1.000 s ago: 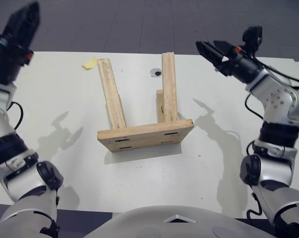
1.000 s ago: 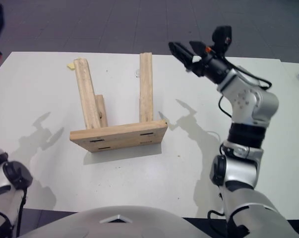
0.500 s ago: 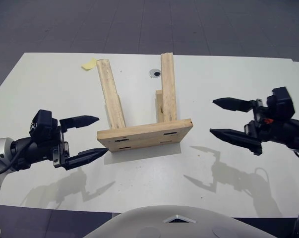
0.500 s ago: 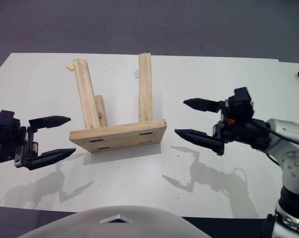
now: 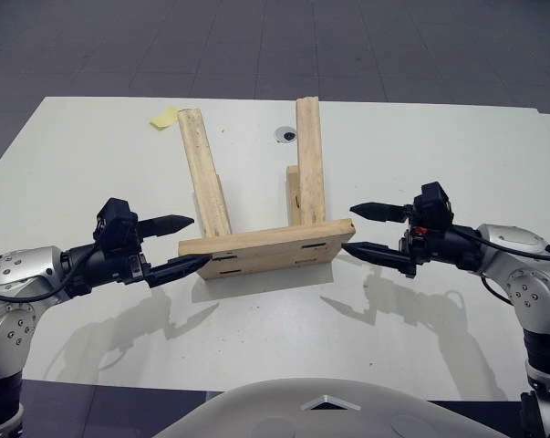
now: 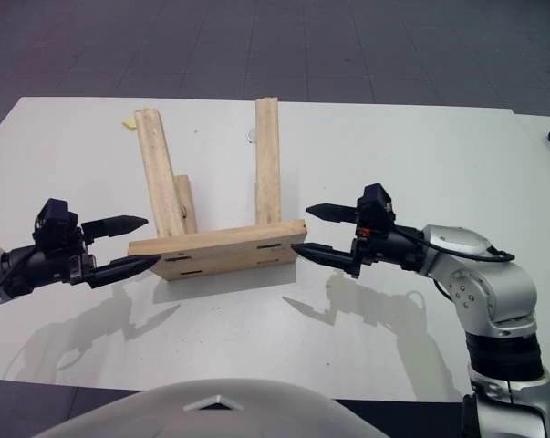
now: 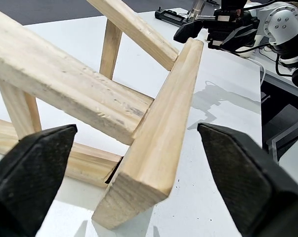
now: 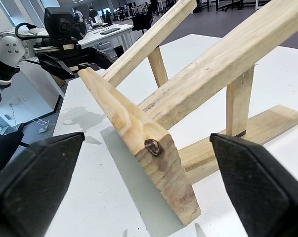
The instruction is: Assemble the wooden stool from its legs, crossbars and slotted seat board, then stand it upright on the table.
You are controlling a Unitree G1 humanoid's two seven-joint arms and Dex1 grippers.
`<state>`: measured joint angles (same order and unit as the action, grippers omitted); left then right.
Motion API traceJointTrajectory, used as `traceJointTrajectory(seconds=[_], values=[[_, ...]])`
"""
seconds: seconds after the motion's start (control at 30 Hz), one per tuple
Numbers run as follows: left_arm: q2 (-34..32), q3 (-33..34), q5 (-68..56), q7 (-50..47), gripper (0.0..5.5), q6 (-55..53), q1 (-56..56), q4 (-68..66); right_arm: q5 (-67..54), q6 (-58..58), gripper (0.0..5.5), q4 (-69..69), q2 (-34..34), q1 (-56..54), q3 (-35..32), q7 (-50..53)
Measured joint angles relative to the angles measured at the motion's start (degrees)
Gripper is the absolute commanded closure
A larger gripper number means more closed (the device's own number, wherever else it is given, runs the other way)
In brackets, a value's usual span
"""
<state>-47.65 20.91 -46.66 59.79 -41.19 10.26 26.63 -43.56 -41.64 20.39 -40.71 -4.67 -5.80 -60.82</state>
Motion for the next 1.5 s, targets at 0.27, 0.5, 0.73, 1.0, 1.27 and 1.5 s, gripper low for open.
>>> traceJointTrajectory(seconds=[0.27,0.5,0.73,1.0,1.27,1.5], values=[[0.2,-0.1,-0.6,0.5,2.63,0.1,2.0,-1.3,1.9,1.5,2.4,-2.5,0.1,-1.4,3.4,-0.6],[0.1,-1.8,0.5,1.1,3.25,2.0,2.2,-3.1,3.8,2.9,3.43,-3.6,0.4,-1.7,5.0,-0.6],[-0.4,-2.9,-0.1,1.5,3.25,0.7,-0.1,-5.0,3.8,1.0,3.56,-3.5,0.1,-3.0,5.1,0.1],[-2.8,0.3,-10.9,-0.4,3.28,-13.8,-11.1,-10.3,-9.7,-21.6,3.58,2.2,-2.7,-13.4,-0.5,12.2],[-1.7,0.6,-17.2,-8.5,3.33,-24.9,-28.6,-21.4,-32.5,-28.7,3.59,-8.9,-3.0,-25.6,-2.2,33.9],[5.5,1.2,-25.4,-29.2,3.42,-29.2,-44.6,-34.0,-50.3,-16.5,3.62,-12.5,2.7,-27.9,-1.4,60.7]])
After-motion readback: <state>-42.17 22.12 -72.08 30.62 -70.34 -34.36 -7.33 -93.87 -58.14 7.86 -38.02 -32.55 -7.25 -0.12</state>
